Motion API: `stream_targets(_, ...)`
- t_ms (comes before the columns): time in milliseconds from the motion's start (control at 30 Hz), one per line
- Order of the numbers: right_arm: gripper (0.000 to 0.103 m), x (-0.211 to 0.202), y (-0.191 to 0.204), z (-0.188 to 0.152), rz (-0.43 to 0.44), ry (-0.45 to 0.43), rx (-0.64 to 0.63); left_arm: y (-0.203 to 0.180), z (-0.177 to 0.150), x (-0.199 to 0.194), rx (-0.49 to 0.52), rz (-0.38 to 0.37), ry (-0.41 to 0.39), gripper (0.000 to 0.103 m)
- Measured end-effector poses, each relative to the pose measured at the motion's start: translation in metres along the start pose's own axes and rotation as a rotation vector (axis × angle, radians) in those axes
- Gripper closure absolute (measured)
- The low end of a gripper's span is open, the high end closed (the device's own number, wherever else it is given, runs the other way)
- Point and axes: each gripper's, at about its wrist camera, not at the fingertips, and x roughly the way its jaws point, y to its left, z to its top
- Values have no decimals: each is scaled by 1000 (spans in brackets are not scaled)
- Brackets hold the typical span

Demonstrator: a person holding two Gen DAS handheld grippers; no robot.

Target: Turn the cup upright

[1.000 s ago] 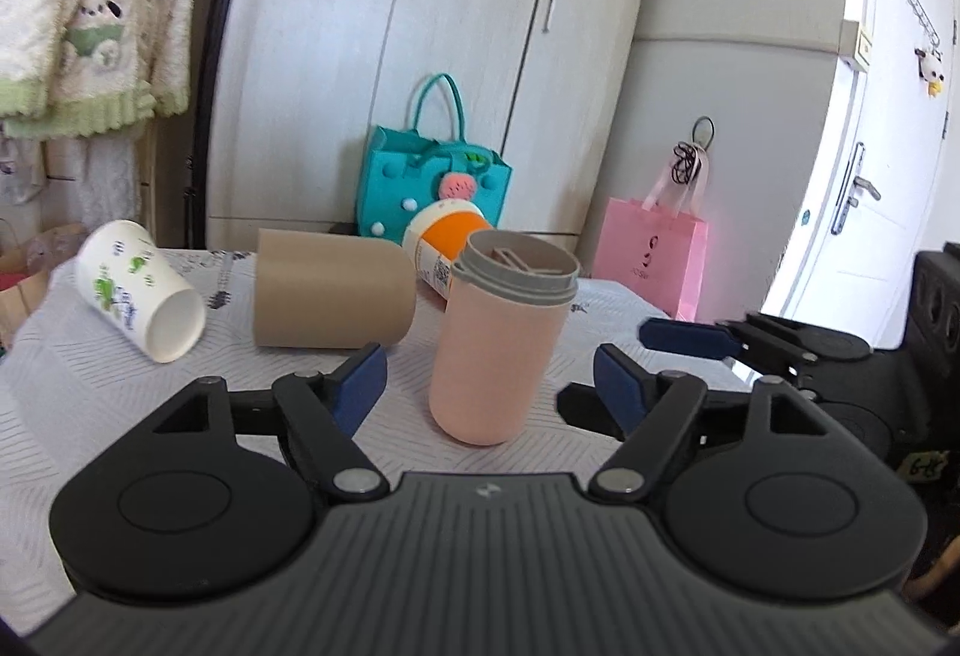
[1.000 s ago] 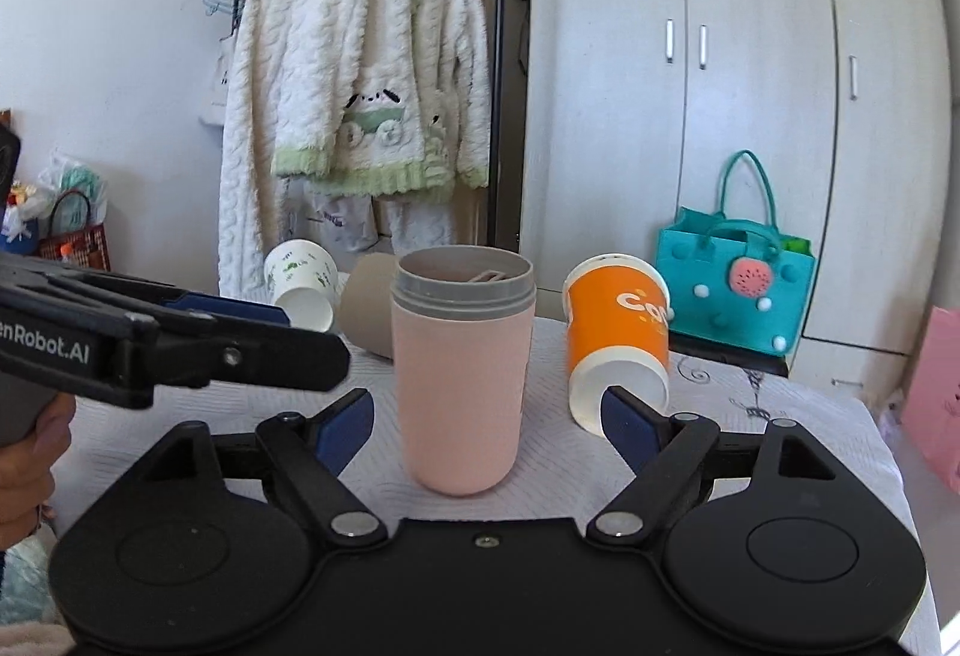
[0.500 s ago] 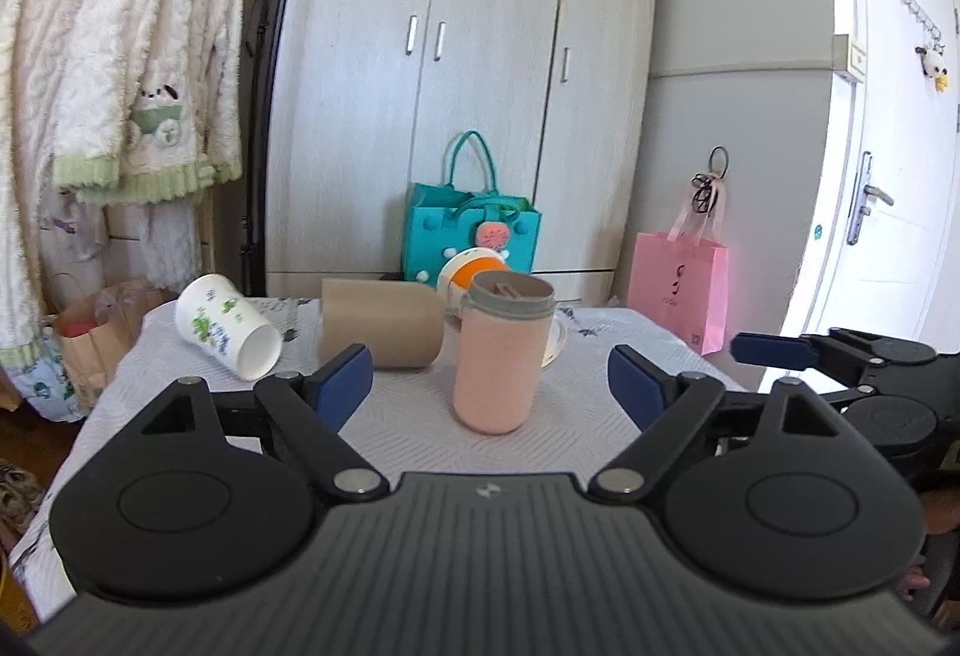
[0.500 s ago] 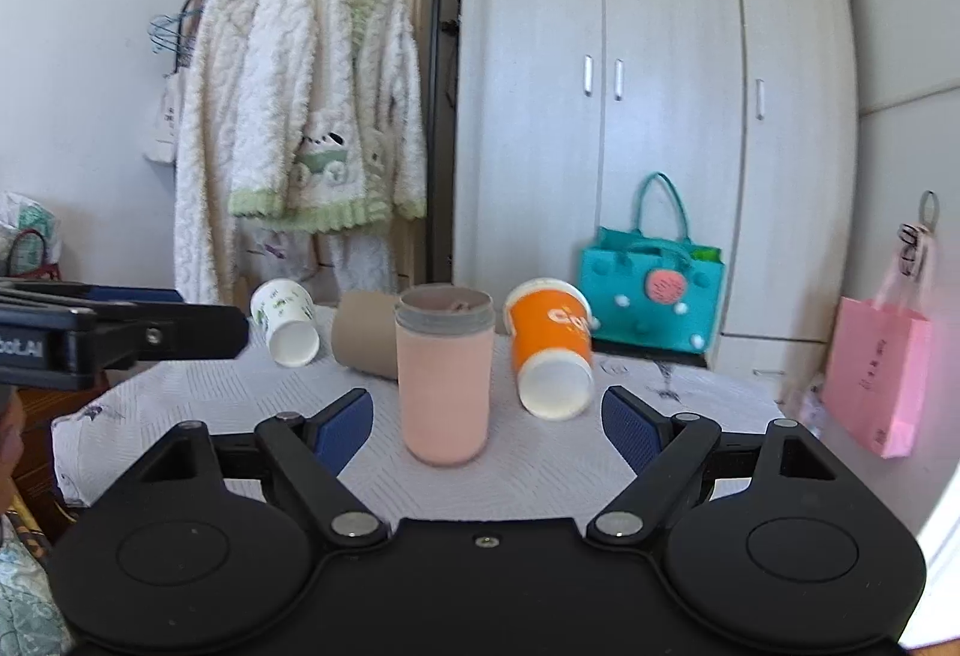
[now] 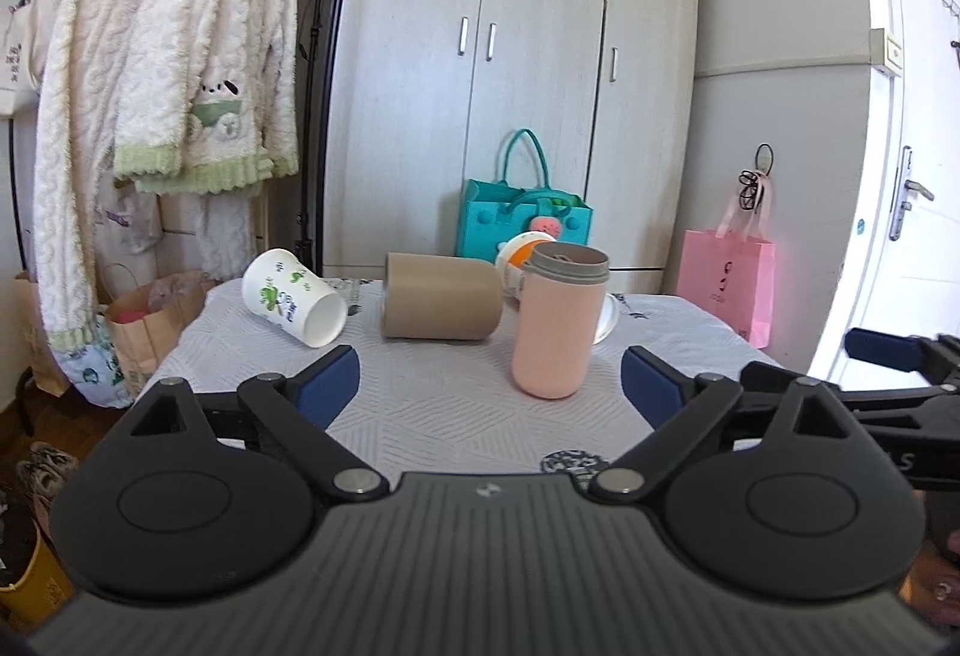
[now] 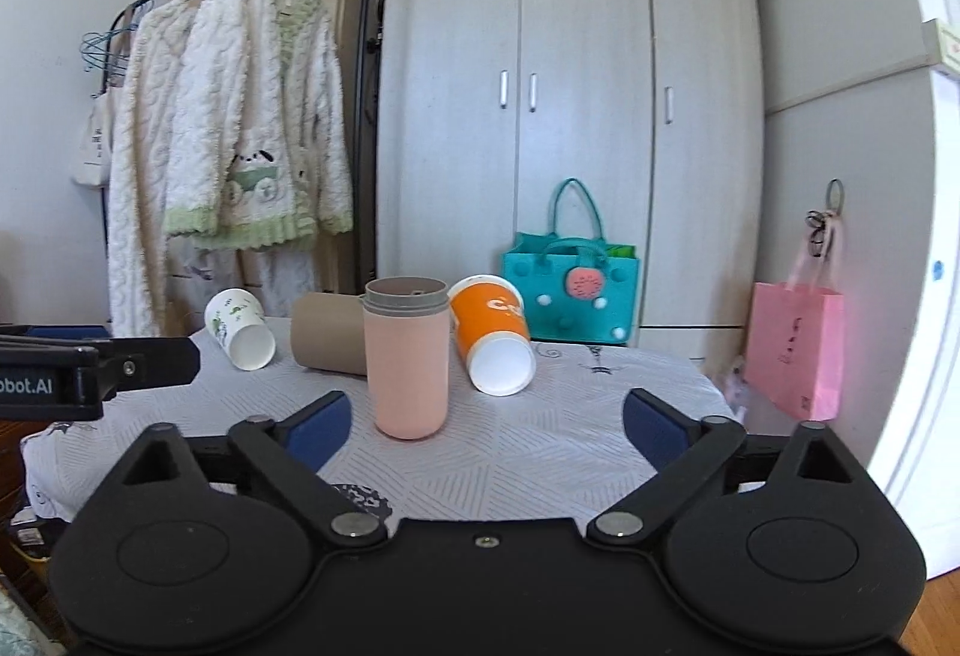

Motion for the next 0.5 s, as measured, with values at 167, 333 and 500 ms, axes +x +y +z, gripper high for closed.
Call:
stream_targets(167, 0, -1, 7, -8, -21, 24, -2, -3, -7, 3, 20, 16, 3, 1)
stream_targets(333, 0, 2, 8, -14, -42, 39, 16, -1, -12, 8, 22, 31, 24, 0)
stream_targets(500, 0, 6, 7, -15, -65, 42, 19, 3, -15, 14, 10, 46, 48, 0)
